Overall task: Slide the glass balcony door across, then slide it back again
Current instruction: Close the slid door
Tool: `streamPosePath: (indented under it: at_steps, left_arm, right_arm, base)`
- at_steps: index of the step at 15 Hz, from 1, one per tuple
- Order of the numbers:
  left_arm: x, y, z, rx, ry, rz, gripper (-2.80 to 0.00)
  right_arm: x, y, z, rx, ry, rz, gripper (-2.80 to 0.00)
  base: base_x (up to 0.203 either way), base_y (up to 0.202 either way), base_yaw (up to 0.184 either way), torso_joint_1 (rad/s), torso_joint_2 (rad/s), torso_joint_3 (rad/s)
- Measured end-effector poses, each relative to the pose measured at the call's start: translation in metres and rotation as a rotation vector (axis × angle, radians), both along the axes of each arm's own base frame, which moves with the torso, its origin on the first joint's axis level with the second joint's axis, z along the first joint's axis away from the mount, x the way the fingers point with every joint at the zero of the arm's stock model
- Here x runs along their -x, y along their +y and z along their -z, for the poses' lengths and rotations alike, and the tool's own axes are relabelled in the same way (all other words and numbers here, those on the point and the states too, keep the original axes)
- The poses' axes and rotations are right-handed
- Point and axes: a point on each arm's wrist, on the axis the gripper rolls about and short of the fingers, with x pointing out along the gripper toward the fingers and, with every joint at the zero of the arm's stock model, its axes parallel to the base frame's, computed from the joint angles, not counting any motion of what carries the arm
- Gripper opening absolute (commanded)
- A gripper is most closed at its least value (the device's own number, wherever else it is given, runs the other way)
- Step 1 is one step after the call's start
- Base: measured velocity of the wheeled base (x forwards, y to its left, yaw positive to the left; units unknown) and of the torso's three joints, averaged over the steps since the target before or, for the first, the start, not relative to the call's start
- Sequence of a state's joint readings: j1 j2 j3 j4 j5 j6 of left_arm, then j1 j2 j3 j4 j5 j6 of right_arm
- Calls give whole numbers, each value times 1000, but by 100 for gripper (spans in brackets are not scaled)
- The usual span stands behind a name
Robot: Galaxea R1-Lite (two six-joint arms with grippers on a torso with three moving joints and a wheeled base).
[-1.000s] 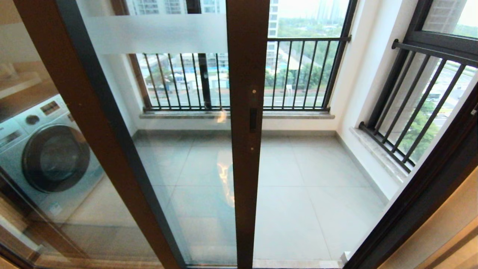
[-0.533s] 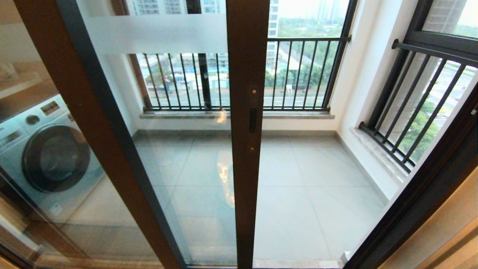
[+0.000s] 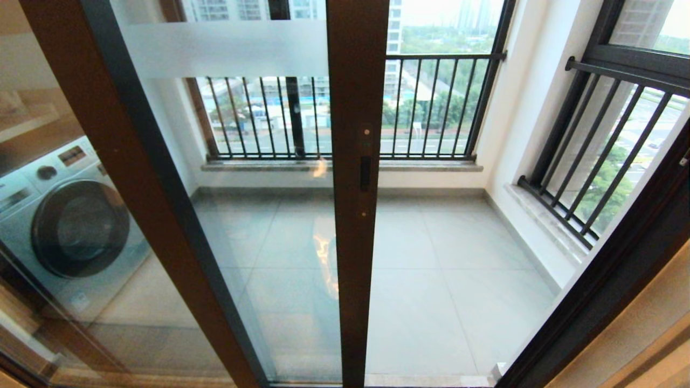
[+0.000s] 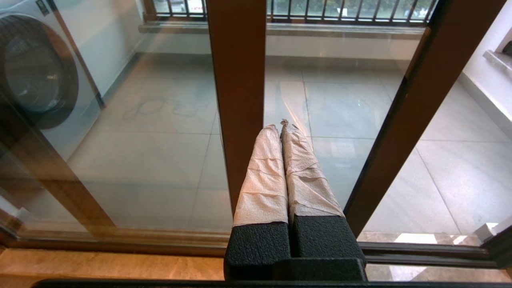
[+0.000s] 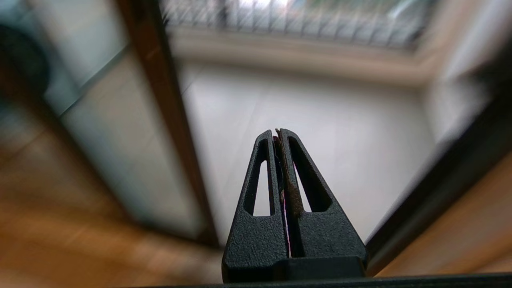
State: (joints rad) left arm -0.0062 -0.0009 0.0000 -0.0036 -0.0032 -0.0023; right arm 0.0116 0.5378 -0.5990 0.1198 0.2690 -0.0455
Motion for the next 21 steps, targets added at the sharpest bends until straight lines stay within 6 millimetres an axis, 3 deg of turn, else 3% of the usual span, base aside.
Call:
streamPosePath:
  at_steps: [4,7,10,13,16,21]
  left_arm:
    - [0,0,0,0,0,0,-280]
    - [0,0,0,0,0,0,-280]
    - [0,0,0,0,0,0,-280]
    - [0,0,0,0,0,0,-280]
    - [0,0,0,0,0,0,-280]
    - [0,0,0,0,0,0,-280]
  right_arm:
    - [-80,20,-24,-72,309,-213,-280]
    - [-139,63,-35,-51,436,-234,-280]
    - [-182,114,-39,-5,460,-132,-280]
    - [-202,157,-39,59,421,-17,-280]
    - [-202,192,-41,59,386,21,-280]
    - [-224,231,-47,4,328,14,-280]
  base:
    - [0,0,0,0,0,0]
    - [0,0,0,0,0,0]
    - [0,0,0,0,0,0]
    - [0,0,0,0,0,0]
    - [0,0,0,0,0,0]
    - [0,0,0,0,0,0]
